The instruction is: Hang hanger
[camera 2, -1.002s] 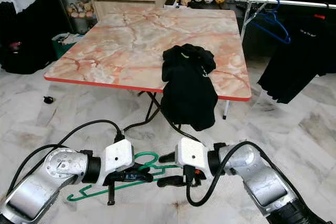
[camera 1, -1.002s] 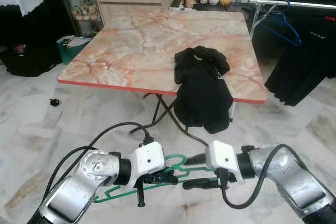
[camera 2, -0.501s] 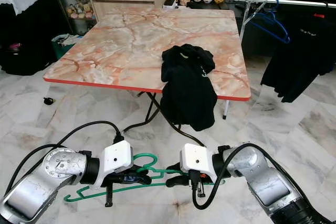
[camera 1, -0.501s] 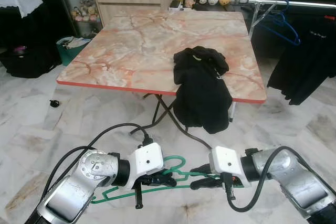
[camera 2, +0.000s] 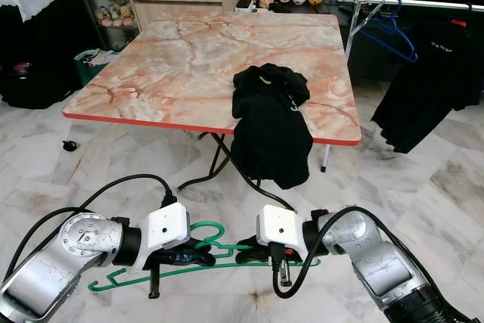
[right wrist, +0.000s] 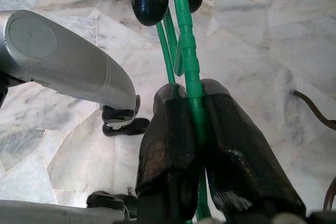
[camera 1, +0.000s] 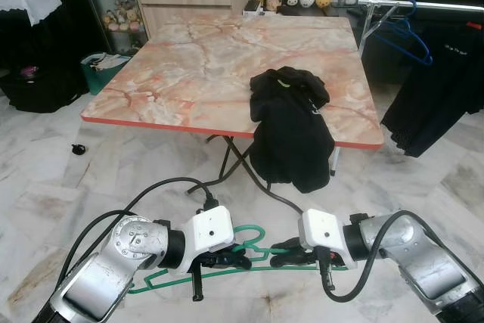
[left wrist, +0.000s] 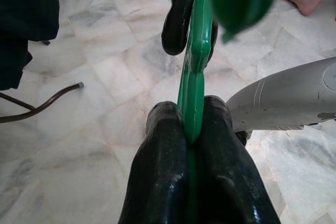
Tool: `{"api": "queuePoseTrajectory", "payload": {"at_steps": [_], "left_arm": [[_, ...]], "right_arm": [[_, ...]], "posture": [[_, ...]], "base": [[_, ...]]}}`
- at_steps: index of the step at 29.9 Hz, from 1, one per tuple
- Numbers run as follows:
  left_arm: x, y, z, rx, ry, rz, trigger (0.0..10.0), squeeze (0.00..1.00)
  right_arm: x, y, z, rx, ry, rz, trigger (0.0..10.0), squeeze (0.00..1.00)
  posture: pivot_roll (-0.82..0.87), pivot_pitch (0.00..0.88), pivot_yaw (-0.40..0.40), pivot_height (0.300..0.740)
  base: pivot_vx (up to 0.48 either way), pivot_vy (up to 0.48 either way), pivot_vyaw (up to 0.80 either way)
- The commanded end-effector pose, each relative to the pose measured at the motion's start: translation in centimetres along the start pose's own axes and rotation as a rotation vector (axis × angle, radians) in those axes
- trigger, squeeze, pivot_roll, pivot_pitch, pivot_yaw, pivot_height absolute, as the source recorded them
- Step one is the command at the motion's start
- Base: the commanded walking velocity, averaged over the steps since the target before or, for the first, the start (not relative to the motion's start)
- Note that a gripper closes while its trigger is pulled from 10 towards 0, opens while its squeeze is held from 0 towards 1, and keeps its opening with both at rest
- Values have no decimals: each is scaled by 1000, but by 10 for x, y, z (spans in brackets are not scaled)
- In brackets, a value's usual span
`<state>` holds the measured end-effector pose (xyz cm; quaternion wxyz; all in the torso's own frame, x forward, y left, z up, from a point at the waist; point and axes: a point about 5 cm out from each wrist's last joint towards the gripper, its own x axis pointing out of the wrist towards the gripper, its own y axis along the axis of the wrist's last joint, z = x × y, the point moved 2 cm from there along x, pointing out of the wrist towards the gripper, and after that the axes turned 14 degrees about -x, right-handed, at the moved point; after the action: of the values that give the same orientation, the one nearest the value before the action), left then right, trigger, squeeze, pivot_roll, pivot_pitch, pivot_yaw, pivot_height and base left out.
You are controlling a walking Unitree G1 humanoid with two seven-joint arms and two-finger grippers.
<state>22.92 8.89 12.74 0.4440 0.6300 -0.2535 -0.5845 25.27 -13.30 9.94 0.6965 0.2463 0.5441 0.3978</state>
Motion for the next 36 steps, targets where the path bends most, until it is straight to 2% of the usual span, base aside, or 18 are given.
{"api": "queuePoseTrajectory", "payload": {"at_steps": [1,3,4,5,19,20,23,29,30,32,34,35,36], "left_arm": [[-2,8,-1,47,12,15,10000,0],[-2,8,-1,35,0,20,10000,0],[-2,8,0,35,-2,20,10000,396],[-4,8,1,40,-10,22,10000,1000],[-16,0,-4,52,-10,-19,10000,1000],[-23,-4,-8,42,9,-43,10000,1000],[-30,-8,-12,35,33,-58,10000,1000],[-61,-23,-26,-21,141,-100,10000,1000],[-61,-23,-26,-21,141,-100,10000,1000],[-75,-31,-29,-52,187,-114,10000,1000],[-81,-35,-30,-72,210,-114,10000,1000],[-85,-38,-32,-92,231,-107,10000,875],[-93,-43,-38,-123,294,-80,10000,235]], "right_arm": [[3,4,0,-22,11,15,0,0],[3,4,0,-21,10,16,0,0],[4,4,1,-20,10,15,0,0],[4,3,0,-19,11,13,0,0],[5,-5,-5,2,26,-19,0,0],[3,-9,-6,12,20,-37,0,0],[2,-12,-7,26,15,-45,0,0],[-5,-28,-18,92,7,-80,0,0],[-5,-28,-18,92,7,-80,0,0],[-9,-35,-20,126,-37,-93,0,0],[-11,-39,-20,148,-66,-106,0,0],[-13,-41,-21,162,-87,-114,0,0],[-15,-48,-21,191,-151,-133,0,0]], "posture": [[94,0,42,740],[94,0,42,740],[95,0,42,740],[98,0,42,740],[101,0,42,740],[103,0,40,740],[104,0,40,740],[109,0,38,740],[109,0,38,740],[111,0,38,740],[107,0,35,740],[107,0,35,740],[107,0,35,740]], "base": [[0,0,0],[0,0,0],[0,0,0],[0,0,0],[0,0,0],[0,0,0],[0,0,0],[0,0,0],[0,0,0],[0,0,0],[0,0,0],[0,0,0],[0,0,0]]}}
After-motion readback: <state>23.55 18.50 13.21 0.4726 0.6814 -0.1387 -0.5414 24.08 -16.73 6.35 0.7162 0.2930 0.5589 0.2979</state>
